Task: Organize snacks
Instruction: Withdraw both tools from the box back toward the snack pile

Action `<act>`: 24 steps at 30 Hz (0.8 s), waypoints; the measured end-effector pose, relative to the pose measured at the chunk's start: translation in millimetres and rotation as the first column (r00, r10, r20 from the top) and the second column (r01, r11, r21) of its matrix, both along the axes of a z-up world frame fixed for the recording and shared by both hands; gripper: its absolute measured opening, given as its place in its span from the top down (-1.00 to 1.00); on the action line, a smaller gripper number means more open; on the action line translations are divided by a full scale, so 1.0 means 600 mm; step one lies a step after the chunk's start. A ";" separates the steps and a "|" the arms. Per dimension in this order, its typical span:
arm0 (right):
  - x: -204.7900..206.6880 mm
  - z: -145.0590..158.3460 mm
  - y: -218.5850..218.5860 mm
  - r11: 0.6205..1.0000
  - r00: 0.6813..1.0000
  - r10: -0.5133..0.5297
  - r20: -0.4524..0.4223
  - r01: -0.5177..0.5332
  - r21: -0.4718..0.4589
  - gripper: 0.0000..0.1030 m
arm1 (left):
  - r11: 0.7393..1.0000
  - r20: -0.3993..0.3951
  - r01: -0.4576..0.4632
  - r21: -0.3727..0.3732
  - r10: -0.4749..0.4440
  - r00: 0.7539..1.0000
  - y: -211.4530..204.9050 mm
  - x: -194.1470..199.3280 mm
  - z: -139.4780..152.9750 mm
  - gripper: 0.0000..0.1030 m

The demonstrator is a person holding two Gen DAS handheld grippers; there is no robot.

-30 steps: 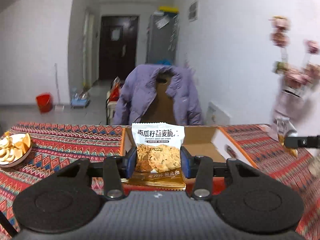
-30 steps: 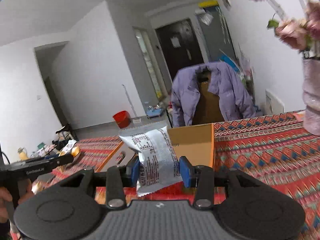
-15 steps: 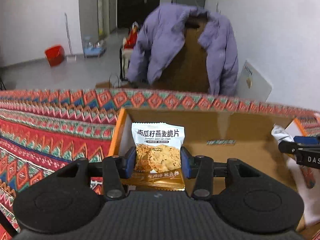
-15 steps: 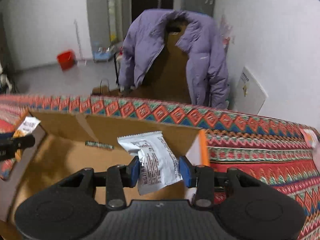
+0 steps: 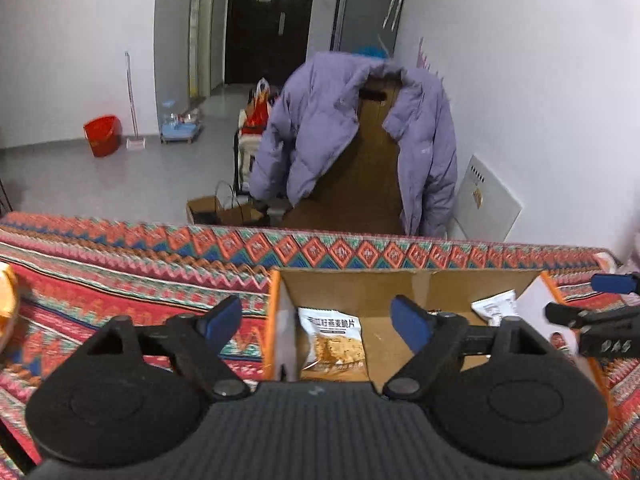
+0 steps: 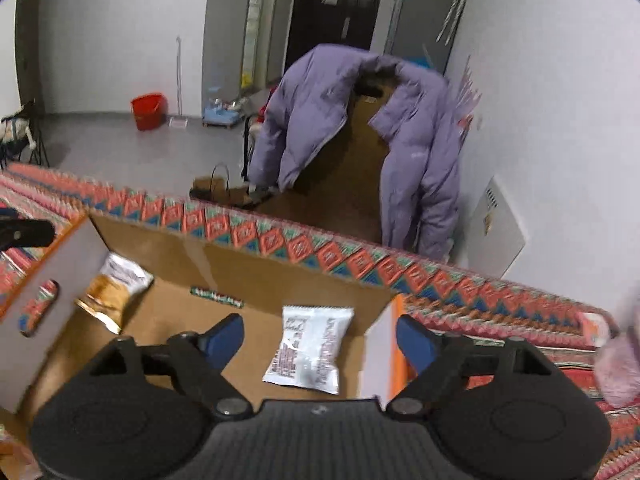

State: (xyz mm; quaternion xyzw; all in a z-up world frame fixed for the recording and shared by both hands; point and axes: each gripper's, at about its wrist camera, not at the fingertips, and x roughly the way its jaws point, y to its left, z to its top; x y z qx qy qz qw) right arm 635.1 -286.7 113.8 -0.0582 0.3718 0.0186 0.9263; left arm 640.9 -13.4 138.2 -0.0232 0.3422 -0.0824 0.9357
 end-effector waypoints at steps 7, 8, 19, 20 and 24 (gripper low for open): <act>-0.124 0.070 -0.045 0.997 0.999 -0.009 0.044 0.006 0.077 -0.74 | 0.998 0.061 0.034 0.050 -0.037 0.997 0.028 -0.156 0.078 -0.81; -0.147 0.077 -0.047 0.997 0.999 -0.001 0.051 -0.003 0.081 -0.75 | 0.997 0.078 0.044 0.060 -0.049 0.996 0.027 -0.178 0.084 -0.87; -0.429 0.095 -0.050 0.986 0.976 0.086 0.200 -0.112 0.123 -0.87 | 0.999 0.145 0.041 0.020 -0.044 0.989 0.049 -0.425 0.092 -0.96; -0.452 0.089 -0.048 0.987 0.973 0.090 0.214 -0.116 0.113 -0.88 | 0.999 0.154 0.039 0.008 -0.039 0.987 0.052 -0.447 0.087 -0.97; -0.553 0.064 -0.045 0.984 0.957 0.116 0.267 -0.148 0.101 -0.88 | 1.000 0.180 0.007 -0.010 -0.005 0.984 0.070 -0.552 0.057 -0.97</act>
